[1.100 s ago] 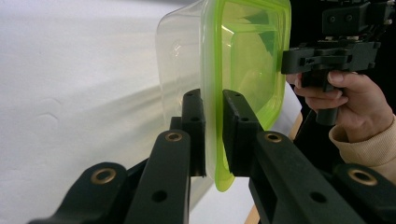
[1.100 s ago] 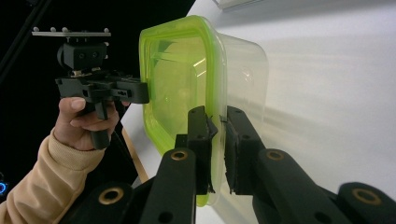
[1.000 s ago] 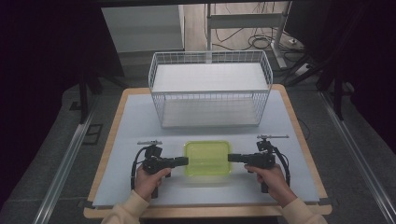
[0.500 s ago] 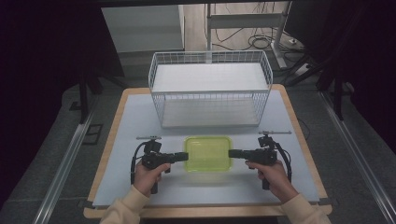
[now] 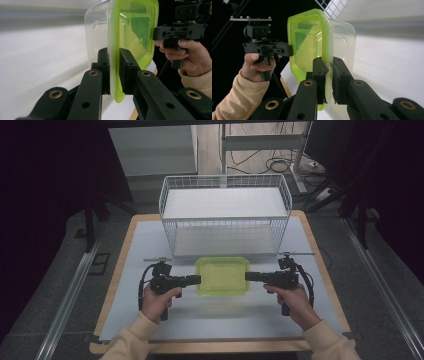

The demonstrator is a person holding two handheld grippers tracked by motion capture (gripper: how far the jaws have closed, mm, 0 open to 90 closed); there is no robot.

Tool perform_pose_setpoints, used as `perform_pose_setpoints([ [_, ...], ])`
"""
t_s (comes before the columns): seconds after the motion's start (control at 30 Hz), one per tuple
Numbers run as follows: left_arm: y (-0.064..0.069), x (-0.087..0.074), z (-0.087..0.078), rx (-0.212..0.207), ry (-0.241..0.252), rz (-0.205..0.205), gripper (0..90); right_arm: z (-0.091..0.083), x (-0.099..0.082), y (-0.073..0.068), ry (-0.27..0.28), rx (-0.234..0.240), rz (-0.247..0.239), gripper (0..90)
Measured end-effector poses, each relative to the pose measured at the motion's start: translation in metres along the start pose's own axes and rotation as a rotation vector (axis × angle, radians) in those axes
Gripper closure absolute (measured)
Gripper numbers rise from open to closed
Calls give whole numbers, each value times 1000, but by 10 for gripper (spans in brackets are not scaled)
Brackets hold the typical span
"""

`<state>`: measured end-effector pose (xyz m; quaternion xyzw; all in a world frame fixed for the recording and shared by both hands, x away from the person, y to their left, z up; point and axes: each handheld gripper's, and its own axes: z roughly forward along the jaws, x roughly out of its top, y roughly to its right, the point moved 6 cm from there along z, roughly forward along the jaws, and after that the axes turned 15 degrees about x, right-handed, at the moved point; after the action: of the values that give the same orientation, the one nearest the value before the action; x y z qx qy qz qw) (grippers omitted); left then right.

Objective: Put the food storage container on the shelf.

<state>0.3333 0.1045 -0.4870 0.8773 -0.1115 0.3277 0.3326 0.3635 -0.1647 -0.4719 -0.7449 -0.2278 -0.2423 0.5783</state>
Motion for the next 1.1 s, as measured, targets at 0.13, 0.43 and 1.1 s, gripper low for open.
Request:
perform_pose_setpoints([
  [0.13,4,8,-3,5,10,16,808,-2,7,-5,7,0,-17,821],
  [0.43,12,23,-6,8,28,27,807,-8,22,-13,20,0,-30,821],
  [1.1,19,59,-17,13,60,31,808,-10,58,-30,32,-15,-62,821],
])
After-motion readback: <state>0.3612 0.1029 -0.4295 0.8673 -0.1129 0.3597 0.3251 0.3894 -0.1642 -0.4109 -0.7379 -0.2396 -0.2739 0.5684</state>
